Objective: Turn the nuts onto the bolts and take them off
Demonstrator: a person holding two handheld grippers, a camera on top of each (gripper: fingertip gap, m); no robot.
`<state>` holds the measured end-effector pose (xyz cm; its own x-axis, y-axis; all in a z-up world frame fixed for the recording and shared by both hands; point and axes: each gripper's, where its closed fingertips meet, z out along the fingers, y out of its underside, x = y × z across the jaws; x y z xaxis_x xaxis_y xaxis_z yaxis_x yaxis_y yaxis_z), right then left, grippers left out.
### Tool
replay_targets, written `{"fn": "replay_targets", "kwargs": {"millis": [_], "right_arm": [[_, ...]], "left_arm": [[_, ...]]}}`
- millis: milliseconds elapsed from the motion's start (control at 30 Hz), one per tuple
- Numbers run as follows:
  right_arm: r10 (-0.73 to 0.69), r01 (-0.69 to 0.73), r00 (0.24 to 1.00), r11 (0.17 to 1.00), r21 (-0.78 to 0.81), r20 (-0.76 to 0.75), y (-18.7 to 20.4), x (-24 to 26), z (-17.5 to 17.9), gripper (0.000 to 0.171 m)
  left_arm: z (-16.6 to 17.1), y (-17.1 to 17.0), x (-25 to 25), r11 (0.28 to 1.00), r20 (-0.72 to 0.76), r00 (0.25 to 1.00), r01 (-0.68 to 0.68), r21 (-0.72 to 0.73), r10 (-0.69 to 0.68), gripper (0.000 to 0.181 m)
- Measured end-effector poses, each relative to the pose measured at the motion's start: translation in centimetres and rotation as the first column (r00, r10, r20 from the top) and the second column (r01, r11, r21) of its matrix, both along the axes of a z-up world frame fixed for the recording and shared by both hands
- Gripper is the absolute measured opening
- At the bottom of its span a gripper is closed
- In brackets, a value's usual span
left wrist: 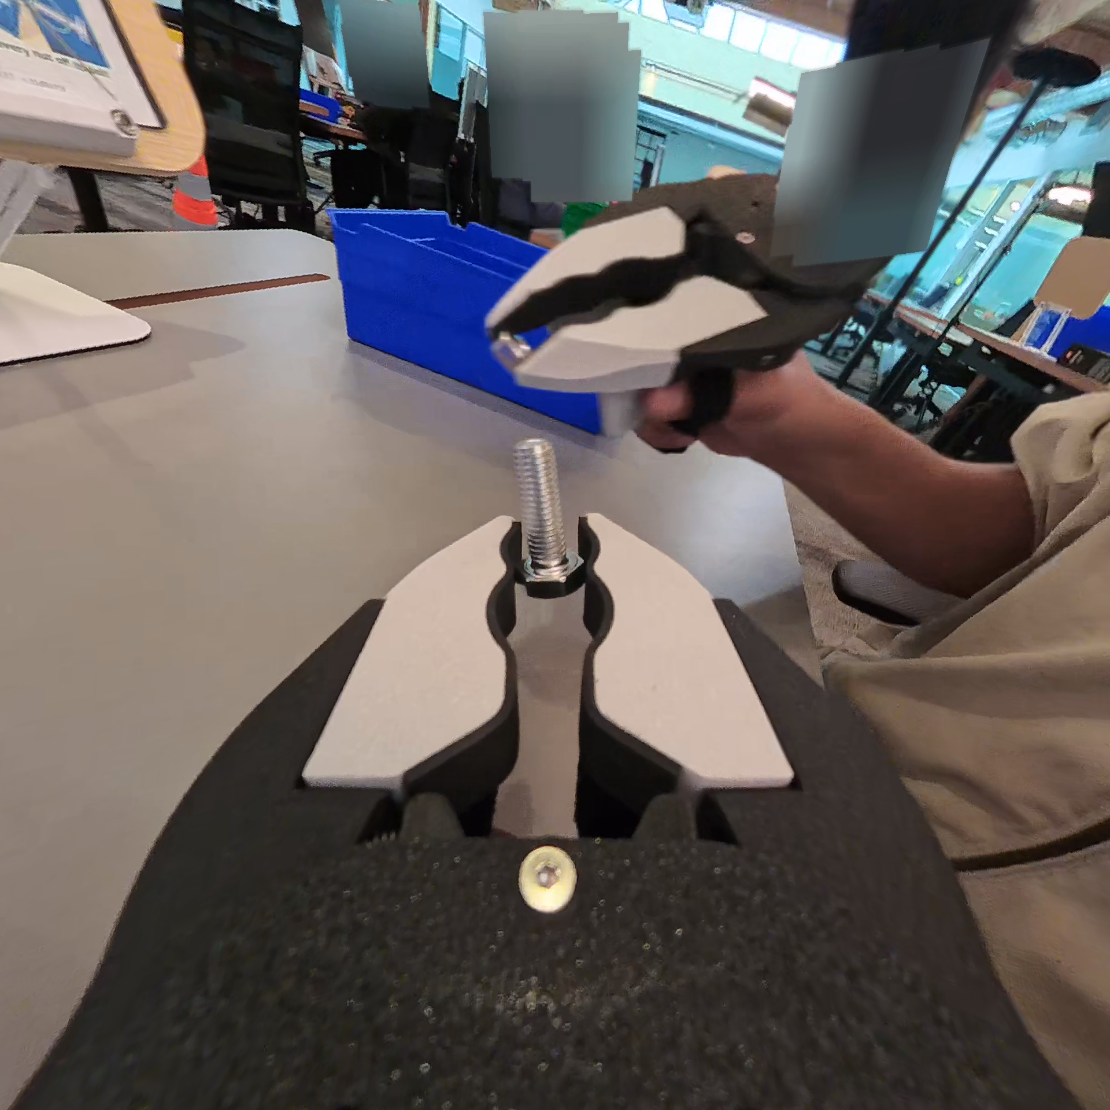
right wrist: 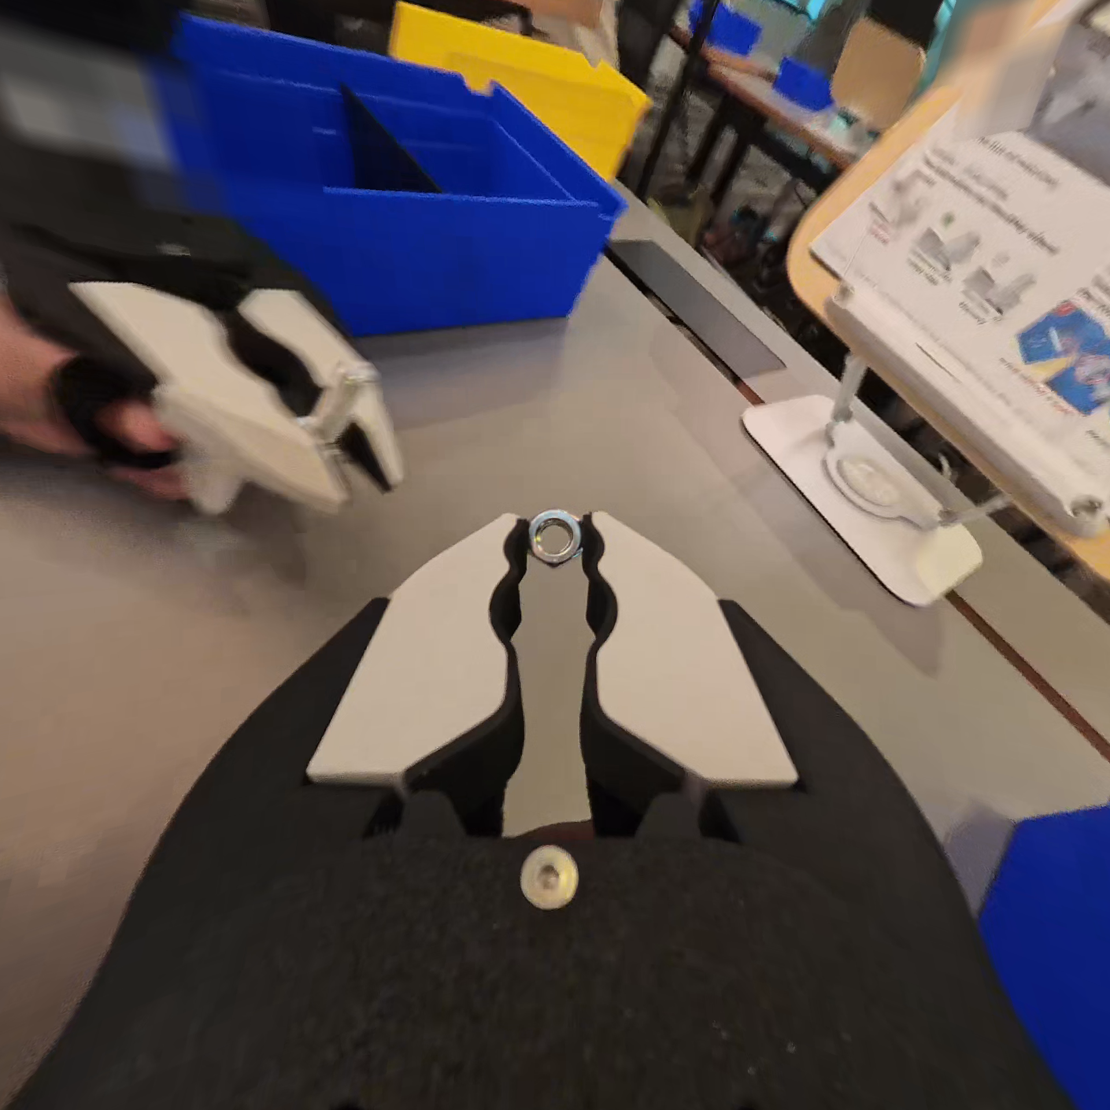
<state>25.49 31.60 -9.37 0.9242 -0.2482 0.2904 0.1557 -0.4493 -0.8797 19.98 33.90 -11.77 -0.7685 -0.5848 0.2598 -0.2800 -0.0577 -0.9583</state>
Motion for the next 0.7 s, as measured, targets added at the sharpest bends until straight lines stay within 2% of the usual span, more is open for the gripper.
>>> {"fn": "replay_targets", "kwargs": {"millis": [100,267,333,433,500,633,700], "right_arm": [[0.051,-0.053,0.998,0.997,0.055,0.032,-2.3,-2.7,0.3,0.017],[0.107,-0.103,0.994,0.989,0.107,-0.030,-4.0,-4.1,-0.1,0.017],[0.203,-0.192,0.977,0.971,0.143,-0.064,-3.7,-5.3,0.4,0.017],[0.460,-0.421,0.880,0.870,0.255,-0.116,-2.6,-8.2,2.9,0.017],[0.579,-0.529,0.801,0.803,0.275,-0.150,-2.1,-9.6,4.1,0.017],[0.646,-0.621,0.747,0.762,0.183,-0.154,-1.6,-10.0,3.9,0.017],[0.669,-0.658,0.723,0.743,0.122,-0.175,-1.8,-10.5,3.1,0.017]], "left_arm": [[-0.3,-0.8,-0.5,0.999,0.014,0.999,0.042,0.033,-0.042,0.017],[-0.6,-1.7,-1.1,0.994,0.011,0.996,0.088,0.058,-0.088,0.017],[-0.5,-2.4,-1.6,0.987,-0.004,0.989,0.145,0.067,-0.145,0.017],[0.4,-4.2,-3.0,0.950,-0.037,0.951,0.308,0.054,-0.306,0.017],[0.8,-5.2,-3.7,0.916,-0.053,0.919,0.393,0.078,-0.390,0.017],[0.5,-6.3,-4.8,0.854,-0.082,0.873,0.487,0.182,-0.480,0.017],[0.7,-6.6,-5.1,0.840,-0.087,0.861,0.508,0.189,-0.501,0.017]]}}
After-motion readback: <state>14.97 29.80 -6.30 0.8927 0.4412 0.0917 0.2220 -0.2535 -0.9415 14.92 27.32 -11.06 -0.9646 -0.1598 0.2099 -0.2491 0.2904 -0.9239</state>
